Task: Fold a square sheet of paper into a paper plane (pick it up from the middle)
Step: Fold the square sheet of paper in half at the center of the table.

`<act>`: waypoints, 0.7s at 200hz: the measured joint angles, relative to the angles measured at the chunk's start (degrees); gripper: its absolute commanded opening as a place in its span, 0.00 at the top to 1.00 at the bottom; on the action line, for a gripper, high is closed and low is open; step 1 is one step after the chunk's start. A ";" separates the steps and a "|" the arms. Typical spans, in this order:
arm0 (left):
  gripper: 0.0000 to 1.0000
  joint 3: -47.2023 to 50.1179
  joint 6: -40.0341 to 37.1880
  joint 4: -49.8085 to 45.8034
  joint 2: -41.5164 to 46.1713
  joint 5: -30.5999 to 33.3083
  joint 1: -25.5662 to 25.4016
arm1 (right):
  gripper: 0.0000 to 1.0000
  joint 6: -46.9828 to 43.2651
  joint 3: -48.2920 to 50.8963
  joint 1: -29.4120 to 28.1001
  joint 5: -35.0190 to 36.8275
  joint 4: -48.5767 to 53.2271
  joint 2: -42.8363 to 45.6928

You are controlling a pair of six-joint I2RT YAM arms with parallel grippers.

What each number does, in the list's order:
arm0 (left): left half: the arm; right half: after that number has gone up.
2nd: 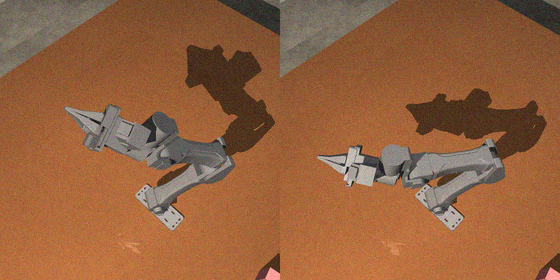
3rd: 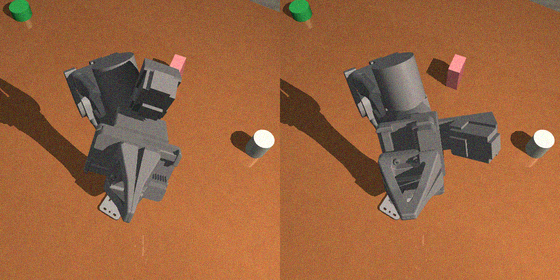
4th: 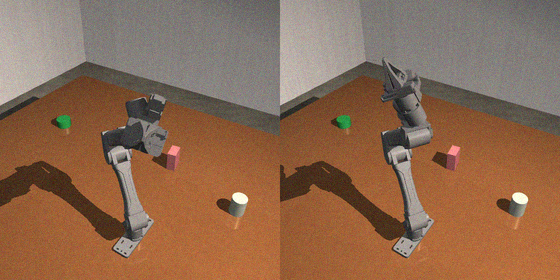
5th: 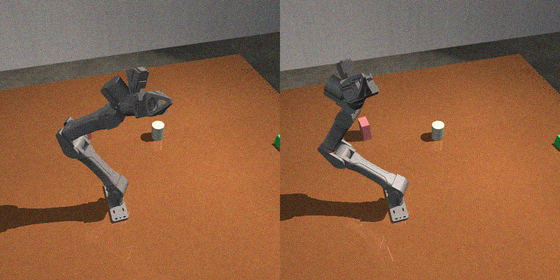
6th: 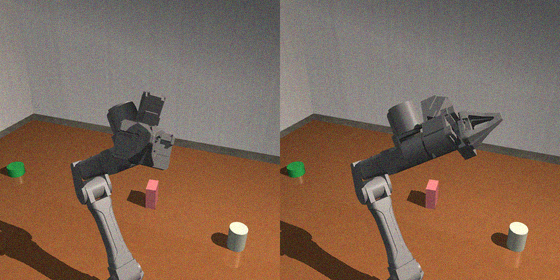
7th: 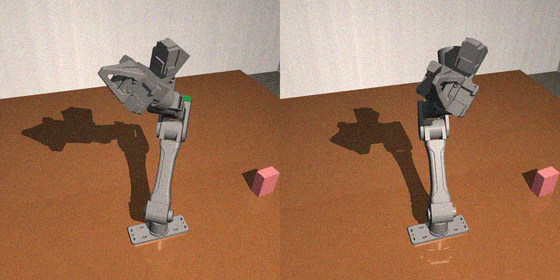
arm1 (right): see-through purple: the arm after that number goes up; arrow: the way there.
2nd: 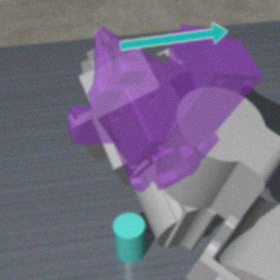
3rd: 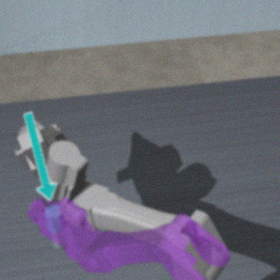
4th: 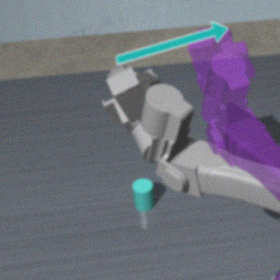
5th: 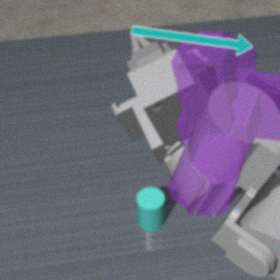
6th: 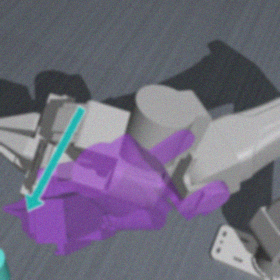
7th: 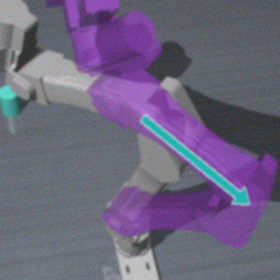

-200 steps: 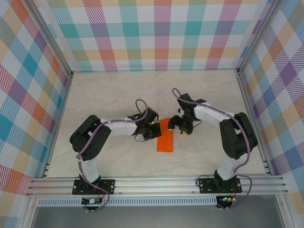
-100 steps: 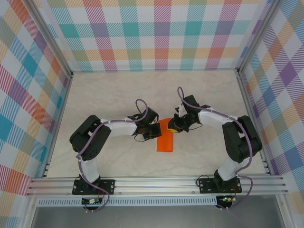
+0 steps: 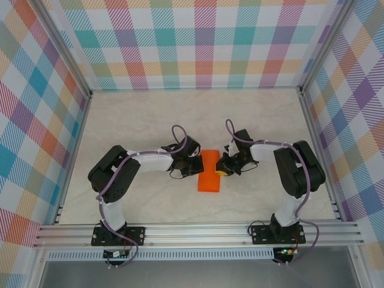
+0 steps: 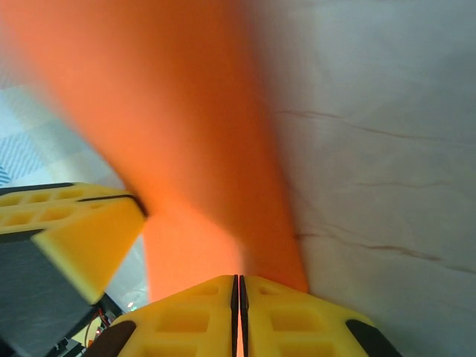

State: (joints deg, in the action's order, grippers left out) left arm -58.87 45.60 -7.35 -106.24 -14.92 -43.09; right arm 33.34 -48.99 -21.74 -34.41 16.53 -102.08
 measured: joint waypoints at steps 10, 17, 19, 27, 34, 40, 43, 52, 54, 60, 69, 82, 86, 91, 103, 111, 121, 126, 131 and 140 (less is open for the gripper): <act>1.00 0.00 -0.02 0.00 0.00 0.02 0.00 | 0.88 -0.42 0.39 0.24 -0.76 -0.68 -0.04; 1.00 0.00 -0.02 0.00 0.00 0.02 0.00 | 0.88 -0.79 0.72 0.39 -1.27 -1.18 -0.09; 1.00 0.00 -0.02 0.00 0.00 0.02 0.00 | 0.88 -0.85 0.81 0.44 -1.31 -1.27 -0.09; 1.00 0.00 -0.02 0.00 0.00 0.02 0.00 | 0.89 -1.18 1.03 0.50 -1.51 -1.60 -0.09; 1.00 0.00 -0.02 -0.02 0.00 0.02 0.00 | 0.89 -1.33 1.20 0.66 -1.73 -1.84 -0.09; 1.00 0.00 -0.02 -0.02 0.00 0.02 0.00 | 0.90 -1.53 1.36 0.76 -2.05 -2.01 -0.09; 1.00 0.00 -0.02 -0.02 0.00 0.02 0.00 | 0.89 -1.70 1.42 0.83 -2.19 -2.12 -0.09; 1.00 0.00 -0.02 -0.02 0.00 0.02 0.00 | 0.89 -2.03 1.44 0.92 -2.40 -2.16 -0.09; 1.00 0.00 -0.02 -0.02 0.00 0.02 0.00 | 0.89 -2.19 1.44 0.92 -2.54 -2.16 -0.09; 1.00 0.00 -0.02 -0.02 0.00 0.02 0.00 | 0.89 -2.38 1.44 0.92 -2.67 -2.16 -0.09; 1.00 0.00 -0.02 -0.02 0.00 0.00 0.00 | 0.89 -2.58 1.46 0.96 -2.75 -2.14 0.02; 1.00 0.00 -0.02 -0.02 0.00 0.00 0.00 | 0.89 -2.58 1.77 0.96 -2.91 -2.21 0.61; 1.00 0.00 -0.02 -0.02 0.00 0.02 0.00 | 0.88 -2.58 1.99 0.96 -3.06 -2.23 1.05; 1.00 0.00 -0.02 -0.02 0.00 0.02 0.00 | 0.88 -2.54 2.27 0.96 -3.37 -2.32 1.64; 1.00 0.00 -0.02 -0.02 0.00 0.02 0.00 | 0.87 -2.54 3.02 0.96 -4.28 -2.58 3.54; 1.00 0.00 -0.02 -0.02 0.00 0.00 0.00 | 0.87 -2.54 3.37 0.96 -4.96 -2.93 4.96; 1.00 0.00 -0.02 -0.02 0.00 0.02 0.00 | 0.86 -2.54 3.67 0.90 -5.75 -3.89 6.23; 1.00 0.00 -0.02 -0.02 0.00 0.02 0.00 | 0.86 -2.54 3.87 0.85 -5.99 -4.39 6.71; 1.00 0.00 -0.02 -0.02 0.00 0.02 0.00 | 0.86 -2.56 4.20 0.83 -6.29 -4.96 7.04; 1.00 0.00 -0.02 -0.02 0.00 0.00 0.00 | 0.86 -2.58 4.83 0.74 -6.67 -5.77 7.28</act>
State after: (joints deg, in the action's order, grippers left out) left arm -58.87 45.58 -7.38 -106.24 -14.92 -43.09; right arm 30.76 -44.16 -20.99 -41.08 10.76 -94.80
